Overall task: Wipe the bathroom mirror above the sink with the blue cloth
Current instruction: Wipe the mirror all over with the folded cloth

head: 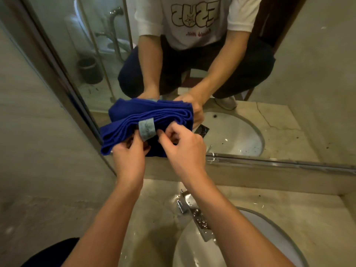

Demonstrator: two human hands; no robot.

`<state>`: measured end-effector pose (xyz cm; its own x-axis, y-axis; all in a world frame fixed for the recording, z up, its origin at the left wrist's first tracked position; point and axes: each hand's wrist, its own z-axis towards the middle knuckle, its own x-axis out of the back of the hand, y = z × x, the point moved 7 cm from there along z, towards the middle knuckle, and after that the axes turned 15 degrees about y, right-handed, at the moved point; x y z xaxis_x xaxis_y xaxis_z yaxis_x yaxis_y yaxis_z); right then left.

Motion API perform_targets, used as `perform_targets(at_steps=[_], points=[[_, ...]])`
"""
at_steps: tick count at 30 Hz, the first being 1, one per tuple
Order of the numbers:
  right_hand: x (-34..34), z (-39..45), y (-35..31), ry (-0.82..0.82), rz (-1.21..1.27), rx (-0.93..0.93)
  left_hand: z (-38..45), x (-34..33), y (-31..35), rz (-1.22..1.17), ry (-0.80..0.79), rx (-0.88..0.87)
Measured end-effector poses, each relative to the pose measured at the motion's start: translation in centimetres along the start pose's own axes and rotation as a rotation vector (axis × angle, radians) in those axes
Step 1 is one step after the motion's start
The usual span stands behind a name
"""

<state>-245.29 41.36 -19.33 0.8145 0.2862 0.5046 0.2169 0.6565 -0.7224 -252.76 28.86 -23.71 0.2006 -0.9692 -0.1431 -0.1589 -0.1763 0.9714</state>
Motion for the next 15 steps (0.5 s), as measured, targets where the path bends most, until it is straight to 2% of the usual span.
perform_targets(at_steps=[5, 10, 15], points=[[5.3, 1.4, 3.7, 0.102, -0.003, -0.028, -4.3, -3.9, -1.5, 0.035, 0.001, 0.044], [12.2, 2.7, 9.7, 0.205, -0.056, -0.106, -10.1, -9.0, -3.4, 0.124, -0.167, 0.116], [13.2, 3.0, 10.3, 0.166, -0.069, -0.042, -11.3, -9.9, -2.9, 0.148, -0.201, 0.128]])
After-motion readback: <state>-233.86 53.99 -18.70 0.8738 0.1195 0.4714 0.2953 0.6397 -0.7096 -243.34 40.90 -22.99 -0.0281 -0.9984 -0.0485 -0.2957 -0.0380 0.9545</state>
